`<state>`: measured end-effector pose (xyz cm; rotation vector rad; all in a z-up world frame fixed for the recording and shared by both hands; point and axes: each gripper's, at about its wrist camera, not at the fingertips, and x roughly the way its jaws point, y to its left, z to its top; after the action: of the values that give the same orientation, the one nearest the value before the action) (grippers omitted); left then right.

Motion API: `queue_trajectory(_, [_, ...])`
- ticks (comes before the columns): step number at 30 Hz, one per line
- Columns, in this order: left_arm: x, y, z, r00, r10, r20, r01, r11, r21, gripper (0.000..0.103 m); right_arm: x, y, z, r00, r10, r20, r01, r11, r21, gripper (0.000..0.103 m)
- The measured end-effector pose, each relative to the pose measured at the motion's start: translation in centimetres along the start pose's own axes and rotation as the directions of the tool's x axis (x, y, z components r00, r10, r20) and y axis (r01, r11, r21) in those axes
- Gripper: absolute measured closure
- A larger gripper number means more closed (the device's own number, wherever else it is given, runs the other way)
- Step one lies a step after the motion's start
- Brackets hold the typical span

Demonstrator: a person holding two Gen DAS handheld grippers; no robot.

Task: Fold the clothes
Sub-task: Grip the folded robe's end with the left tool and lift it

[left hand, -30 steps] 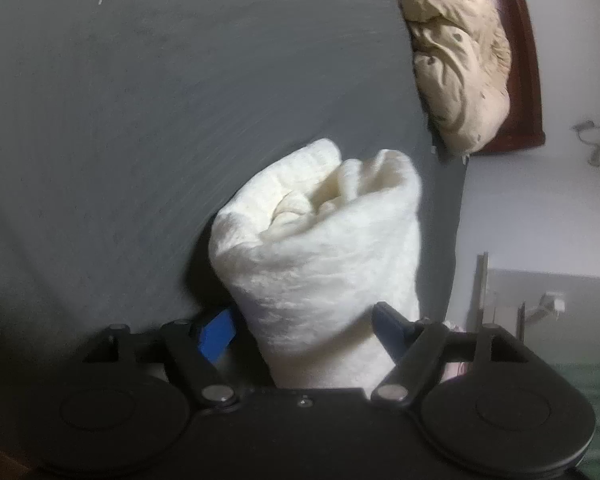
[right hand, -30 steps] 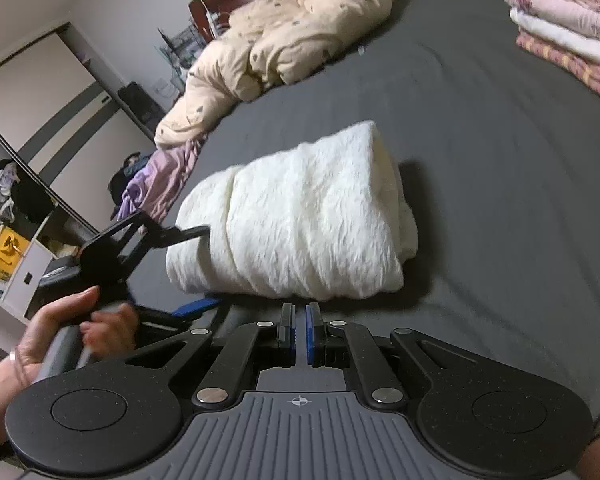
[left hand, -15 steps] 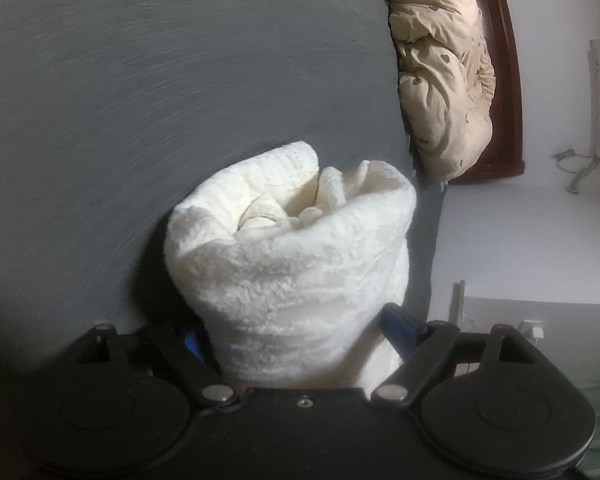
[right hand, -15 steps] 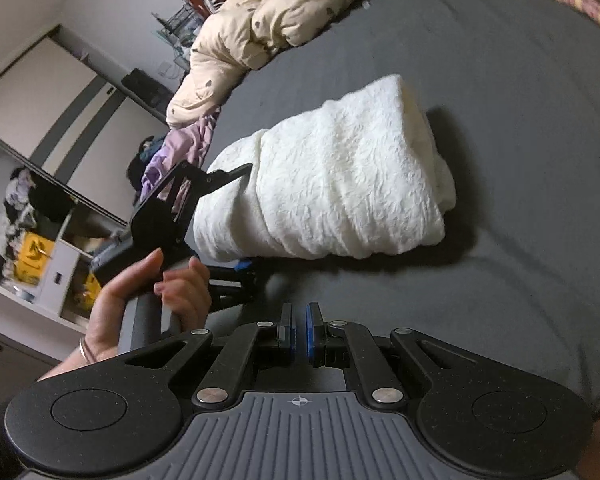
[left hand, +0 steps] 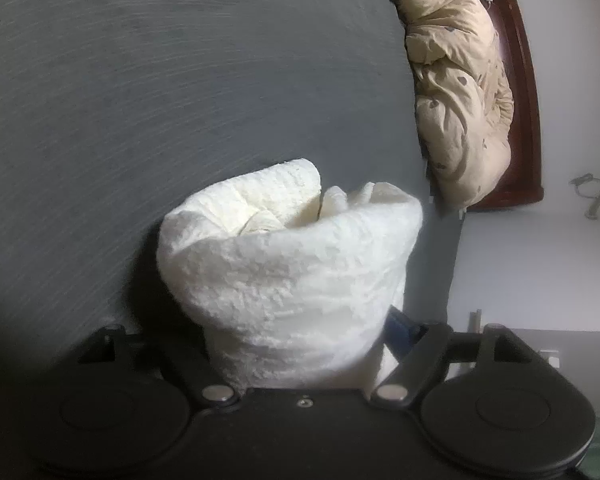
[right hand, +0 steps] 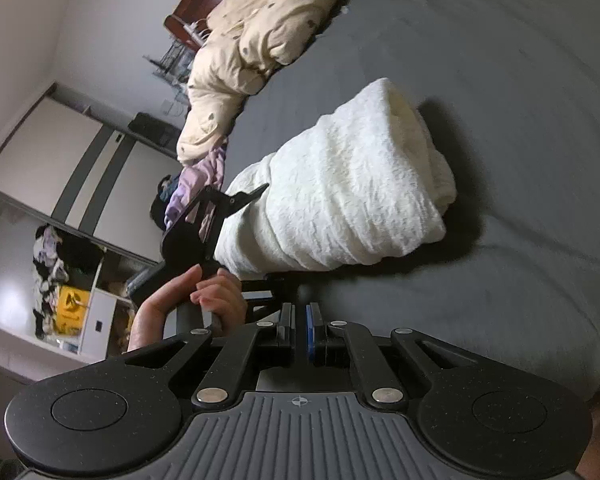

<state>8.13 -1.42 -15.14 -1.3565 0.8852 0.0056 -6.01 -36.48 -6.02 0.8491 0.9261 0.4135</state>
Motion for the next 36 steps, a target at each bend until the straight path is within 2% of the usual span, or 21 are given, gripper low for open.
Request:
queue_trajectory(3, [-0.2,-0.2,0.0,1.0,0.012,0.004,-0.012,1.0,0.0,0.043,-0.5,-0.2,0.1,0.999,-0.036,0.0,0.036,0.999,0.007,0.098])
queue_trajectory(6, [-0.4,-0.8,0.1,1.0,0.019,0.004,-0.019,1.0,0.022,0.051,-0.7,0.0,0.3,0.995,-0.1,0.005,0.1,0.994,-0.039,0.098])
queue_trajectory(8, [-0.5,-1.3,0.1,1.0,0.026,0.002,-0.026,0.999,0.041,0.054,-0.5,0.2,0.6,0.983,-0.186,0.003,0.186,0.978,-0.094,0.098])
queue_trajectory(10, [-0.5,-1.7,0.1,0.999,0.034,0.0,-0.034,0.998,0.056,0.054,0.4,0.3,1.0,0.948,-0.319,-0.012,0.311,0.932,-0.185,0.098])
queue_trajectory(13, [-0.4,-1.9,0.3,0.999,0.044,-0.013,-0.044,0.997,0.058,0.054,2.1,-0.1,1.4,0.89,-0.454,-0.037,0.425,0.857,-0.291,0.098])
queue_trajectory(16, [-0.3,-1.7,0.5,0.998,0.052,-0.026,-0.051,0.997,0.054,0.053,3.5,-0.7,1.6,0.856,-0.513,-0.064,0.461,0.814,-0.354,0.098])
queue_trajectory(23, [-0.2,-1.6,0.8,0.998,0.055,-0.04,-0.053,0.997,0.055,0.051,5.3,-0.1,0.7,0.776,-0.631,0.013,0.548,0.663,-0.511,0.098])
queue_trajectory(24, [-0.2,-1.6,0.8,0.998,0.056,-0.041,-0.053,0.997,0.054,0.05,5.4,0.0,0.6,0.769,-0.639,0.017,0.552,0.651,-0.522,0.098])
queue_trajectory(32, [0.0,-1.5,1.0,0.997,0.06,-0.046,-0.058,0.997,0.049,0.049,6.1,0.1,0.1,0.761,-0.649,0.024,0.548,0.621,-0.561,0.098])
queue_trajectory(36, [0.1,-1.5,1.0,0.997,0.064,-0.05,-0.062,0.997,0.048,0.049,6.5,0.2,0.1,0.772,-0.635,0.017,0.535,0.635,-0.557,0.098])
